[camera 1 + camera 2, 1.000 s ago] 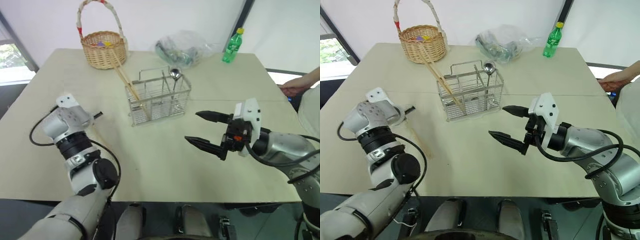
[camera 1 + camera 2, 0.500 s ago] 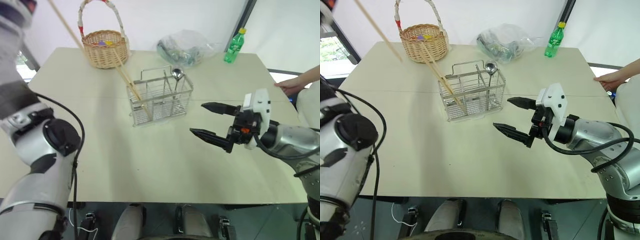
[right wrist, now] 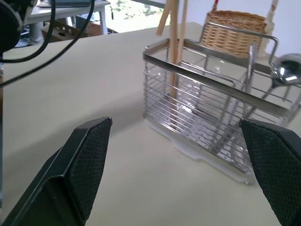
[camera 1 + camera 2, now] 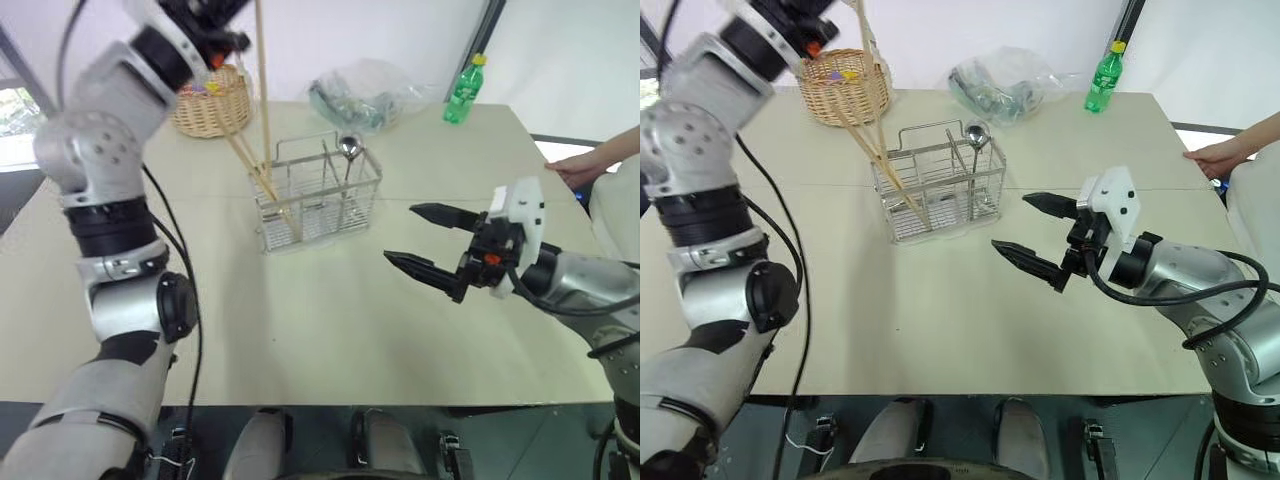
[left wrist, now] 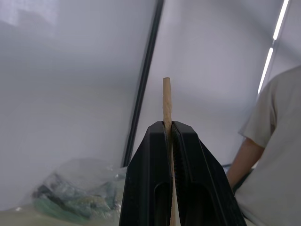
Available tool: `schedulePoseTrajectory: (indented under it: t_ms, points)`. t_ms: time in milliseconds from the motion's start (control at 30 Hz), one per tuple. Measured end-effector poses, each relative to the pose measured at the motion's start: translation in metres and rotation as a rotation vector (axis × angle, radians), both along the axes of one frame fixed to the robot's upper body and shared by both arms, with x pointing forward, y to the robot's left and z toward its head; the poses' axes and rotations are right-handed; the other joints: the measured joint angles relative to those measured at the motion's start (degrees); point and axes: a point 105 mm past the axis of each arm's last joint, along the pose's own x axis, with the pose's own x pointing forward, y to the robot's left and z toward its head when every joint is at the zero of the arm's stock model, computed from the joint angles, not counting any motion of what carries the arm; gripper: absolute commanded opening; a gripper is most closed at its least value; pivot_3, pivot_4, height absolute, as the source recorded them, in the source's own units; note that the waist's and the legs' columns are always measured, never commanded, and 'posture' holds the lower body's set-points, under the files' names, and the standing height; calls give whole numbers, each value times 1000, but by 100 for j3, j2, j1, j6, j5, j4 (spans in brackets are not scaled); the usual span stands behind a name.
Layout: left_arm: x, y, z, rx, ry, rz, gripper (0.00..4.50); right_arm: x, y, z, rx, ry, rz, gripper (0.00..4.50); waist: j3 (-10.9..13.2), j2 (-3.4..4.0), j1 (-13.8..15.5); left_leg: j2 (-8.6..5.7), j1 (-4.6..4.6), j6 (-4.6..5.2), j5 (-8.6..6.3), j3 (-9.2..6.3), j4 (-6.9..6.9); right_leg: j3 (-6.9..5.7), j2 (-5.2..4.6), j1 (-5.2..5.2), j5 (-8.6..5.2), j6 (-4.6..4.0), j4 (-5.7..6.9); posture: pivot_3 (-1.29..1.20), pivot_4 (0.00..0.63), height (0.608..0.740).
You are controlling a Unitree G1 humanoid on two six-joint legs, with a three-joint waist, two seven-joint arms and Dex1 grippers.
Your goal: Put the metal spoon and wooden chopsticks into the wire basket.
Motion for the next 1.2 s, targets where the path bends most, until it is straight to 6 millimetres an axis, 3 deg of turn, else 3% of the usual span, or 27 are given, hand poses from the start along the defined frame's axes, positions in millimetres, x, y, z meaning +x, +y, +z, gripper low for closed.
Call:
schedulePoseTrajectory:
  t_ms: [100,267,333,367,433,600,700,933,1200]
  points:
    - [3,-8,-18,17,12,-1,48,1,0,1,3,-6,-7,4500,0,0,-5,0,1,2,-1,0,3,1,0,2,0,0,-1,0,150,666]
    - [3,-1,-31,8,-34,72,48,2,2,2,24,-15,-11,4500,-5,6,1,3,9,4,-2,-1,3,2,0,13,0,-2,-2,0,150,666]
    - [7,3,-45,17,-20,120,48,3,6,1,32,-16,-6,4500,-6,7,25,1,8,6,-2,0,5,2,0,11,0,-1,-3,0,150,666]
    - [11,6,-61,18,8,152,349,4,8,2,43,-25,0,4500,-6,8,33,0,5,8,-4,0,5,5,0,9,0,-1,-2,0,150,666]
    - [14,7,-75,23,39,174,956,4,9,2,45,-27,3,4500,-3,3,56,0,-2,8,-3,-1,6,4,2,1,0,-2,-1,0,150,666]
    - [12,9,-72,5,17,186,3426,7,6,1,39,-22,-3,4500,-3,3,74,-2,-1,9,-4,-1,8,3,1,8,1,-2,-3,0,150,666]
    - [12,8,-72,1,18,187,4445,9,5,1,39,-19,-1,4500,-3,3,66,-1,0,9,-4,-1,7,3,2,5,1,-2,-2,0,150,666]
    - [2,13,-58,39,-16,175,4445,11,5,-1,30,-12,15,4500,-3,4,46,0,0,9,-4,-1,6,3,6,3,1,-2,0,0,150,666]
    - [-38,37,-6,217,-110,97,4445,16,3,2,12,-18,39,4500,1,10,-24,2,2,10,-4,-3,3,3,11,1,0,-4,3,0,150,666]
